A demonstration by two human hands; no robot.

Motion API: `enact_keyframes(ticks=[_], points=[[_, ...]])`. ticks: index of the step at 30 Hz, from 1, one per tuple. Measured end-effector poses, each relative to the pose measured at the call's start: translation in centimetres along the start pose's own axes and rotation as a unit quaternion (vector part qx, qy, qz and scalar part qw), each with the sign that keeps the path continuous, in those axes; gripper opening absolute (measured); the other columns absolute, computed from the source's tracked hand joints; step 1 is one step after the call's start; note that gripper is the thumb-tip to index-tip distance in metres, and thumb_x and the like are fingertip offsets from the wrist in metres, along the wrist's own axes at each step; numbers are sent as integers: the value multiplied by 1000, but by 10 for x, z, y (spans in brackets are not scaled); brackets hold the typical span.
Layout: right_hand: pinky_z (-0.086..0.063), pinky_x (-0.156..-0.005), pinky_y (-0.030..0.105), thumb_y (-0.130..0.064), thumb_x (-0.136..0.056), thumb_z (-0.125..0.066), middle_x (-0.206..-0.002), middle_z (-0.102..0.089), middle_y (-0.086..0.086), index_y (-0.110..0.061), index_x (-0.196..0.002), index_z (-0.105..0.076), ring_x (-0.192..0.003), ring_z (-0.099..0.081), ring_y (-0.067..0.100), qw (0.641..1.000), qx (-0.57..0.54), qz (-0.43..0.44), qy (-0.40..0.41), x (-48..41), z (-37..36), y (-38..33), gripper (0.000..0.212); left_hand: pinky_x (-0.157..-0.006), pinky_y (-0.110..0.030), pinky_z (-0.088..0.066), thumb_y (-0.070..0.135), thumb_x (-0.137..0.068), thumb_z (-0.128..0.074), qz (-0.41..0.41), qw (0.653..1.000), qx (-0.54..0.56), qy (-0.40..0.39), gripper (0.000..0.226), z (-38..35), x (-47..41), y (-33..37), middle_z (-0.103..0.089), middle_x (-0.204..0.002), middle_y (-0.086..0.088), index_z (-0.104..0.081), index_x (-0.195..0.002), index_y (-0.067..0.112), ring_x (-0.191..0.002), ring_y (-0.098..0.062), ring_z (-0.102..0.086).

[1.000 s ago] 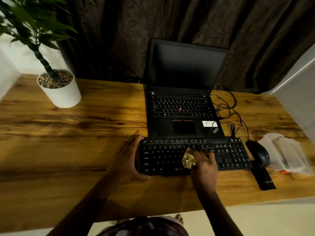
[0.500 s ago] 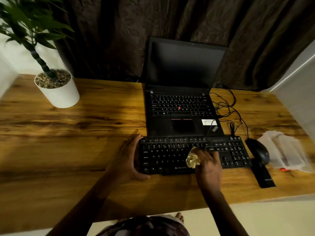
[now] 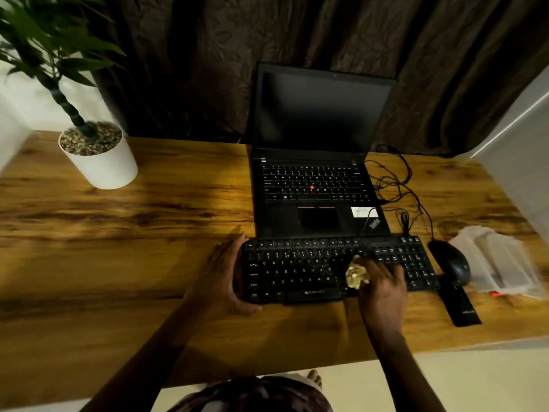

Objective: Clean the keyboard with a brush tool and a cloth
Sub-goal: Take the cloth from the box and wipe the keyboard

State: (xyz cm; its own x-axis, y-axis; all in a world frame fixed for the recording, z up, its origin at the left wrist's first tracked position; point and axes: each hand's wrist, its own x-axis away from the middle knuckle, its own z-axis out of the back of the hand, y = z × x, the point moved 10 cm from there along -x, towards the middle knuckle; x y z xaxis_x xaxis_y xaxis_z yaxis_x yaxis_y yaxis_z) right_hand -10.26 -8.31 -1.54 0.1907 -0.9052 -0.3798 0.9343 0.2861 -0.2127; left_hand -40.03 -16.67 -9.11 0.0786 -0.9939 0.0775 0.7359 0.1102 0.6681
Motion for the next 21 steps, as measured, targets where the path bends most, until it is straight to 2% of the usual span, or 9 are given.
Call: enact_keyframes(ticks=[3,7,8,10,13,18,21], points=[[-29,-60,29,20,-63,-71,-91,-74,10,-10,-109,-71,-81,-47,28,998,5,-62,3,-4,0,17,55,-119,-42,-24,81,-42,-76,-1,1000,-5,3,149,-1,-1,-1,-16,-163,2,4,-157,31,-148,-18,-18],[-29,-63,28,16,-66,-71,-101,-74,6,-15,-109,-71,-85,-46,22,999,-6,39,-37,0,-11,-15,53,-118,-39,-23,82,-42,-74,-1,1000,-8,2,149,0,0,-1,-15,-163,1,4,-157,28,-147,-17,-18],[-29,-64,28,17,-65,-71,-102,-74,6,-14,-109,-71,-85,-44,20,998,-13,43,-33,0,-8,-14,54,-118,-38,-23,81,-42,-74,-2,1000,-6,1,149,0,0,-1,-15,-163,1,4,-157,28,-147,-17,-17],[-29,-63,29,20,-62,-71,-97,-74,10,-11,-108,-71,-84,-40,17,1000,-16,5,-15,-3,-3,7,55,-119,-39,-23,80,-43,-76,-4,1000,-4,-1,149,0,0,0,-14,-163,2,5,-157,28,-147,-14,-15],[-26,-66,29,17,-68,-67,-102,-74,7,-16,-116,-67,-87,-53,26,997,-1,-63,-35,-5,-11,33,59,-119,-45,-25,82,-43,-75,-5,1000,-10,3,150,0,-1,-1,-14,-164,3,5,-157,29,-148,-16,-16],[-33,-59,28,19,-62,-69,-104,-73,9,-12,-111,-70,-90,-46,27,999,-21,-10,-27,9,-7,3,58,-118,-47,-28,84,-40,-74,6,1000,-10,-4,151,-2,-2,-4,-14,-163,5,11,-155,34,-148,-16,-17],[-35,-56,29,21,-64,-67,-97,-73,10,-12,-112,-69,-89,-48,32,998,-13,-54,-24,12,-3,25,59,-119,-46,-27,84,-41,-74,8,1000,-17,-6,151,-2,-2,-4,-12,-164,6,13,-155,36,-149,-16,-15]])
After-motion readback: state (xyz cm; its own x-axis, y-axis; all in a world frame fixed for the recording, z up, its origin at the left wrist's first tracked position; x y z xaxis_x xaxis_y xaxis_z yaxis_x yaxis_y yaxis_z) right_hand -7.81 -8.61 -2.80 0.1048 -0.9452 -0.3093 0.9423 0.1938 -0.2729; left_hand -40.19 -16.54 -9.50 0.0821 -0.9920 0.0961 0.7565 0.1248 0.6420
